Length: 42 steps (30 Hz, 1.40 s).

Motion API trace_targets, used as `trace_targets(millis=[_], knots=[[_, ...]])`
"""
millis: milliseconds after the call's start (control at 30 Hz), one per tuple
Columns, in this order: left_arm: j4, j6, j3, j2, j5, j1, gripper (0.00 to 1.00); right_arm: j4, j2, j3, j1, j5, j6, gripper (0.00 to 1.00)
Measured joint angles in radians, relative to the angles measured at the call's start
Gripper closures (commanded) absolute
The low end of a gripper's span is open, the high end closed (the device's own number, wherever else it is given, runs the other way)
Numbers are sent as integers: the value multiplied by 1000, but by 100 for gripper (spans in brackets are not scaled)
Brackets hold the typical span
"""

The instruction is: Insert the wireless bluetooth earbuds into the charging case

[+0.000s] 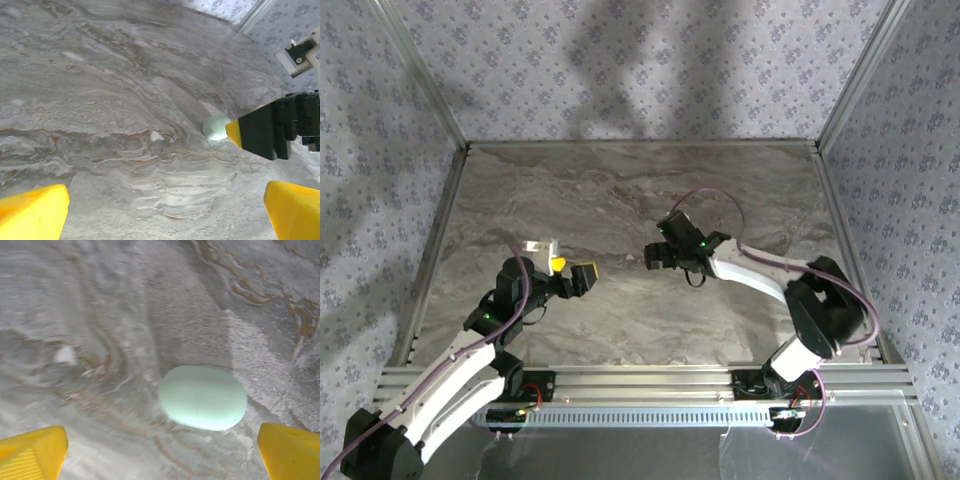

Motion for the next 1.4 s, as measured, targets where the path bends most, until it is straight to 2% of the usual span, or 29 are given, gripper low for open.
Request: trace_targets(millis=[300, 533, 700, 867, 1000, 1167, 1267, 1400], knots=[[27, 24, -32, -157, 1, -24, 0, 136, -314, -201, 131, -15, -66, 0], [3, 45, -49, -286, -56, -29, 0, 194, -533, -340, 190, 22, -85, 0], [-13, 61, -50, -327, -102, -29, 0, 190, -608, -378, 194, 87, -85, 0], [-51, 72, -45, -280, -148, -29, 0, 181, -619, -378, 183, 129, -98, 0], [-93, 91, -4, -174, -174, -29, 0, 161, -600, -375, 134, 140, -122, 0], [-151, 111, 119, -16, -240, -24, 0, 162, -592, -372, -22, 86, -152, 0], [-164, 116, 199, 92, -247, 18, 0, 154, -594, -354, -119, 66, -159, 0], [-190, 116, 271, 223, -238, 123, 0, 140, -612, -327, -274, 29, -163, 0]])
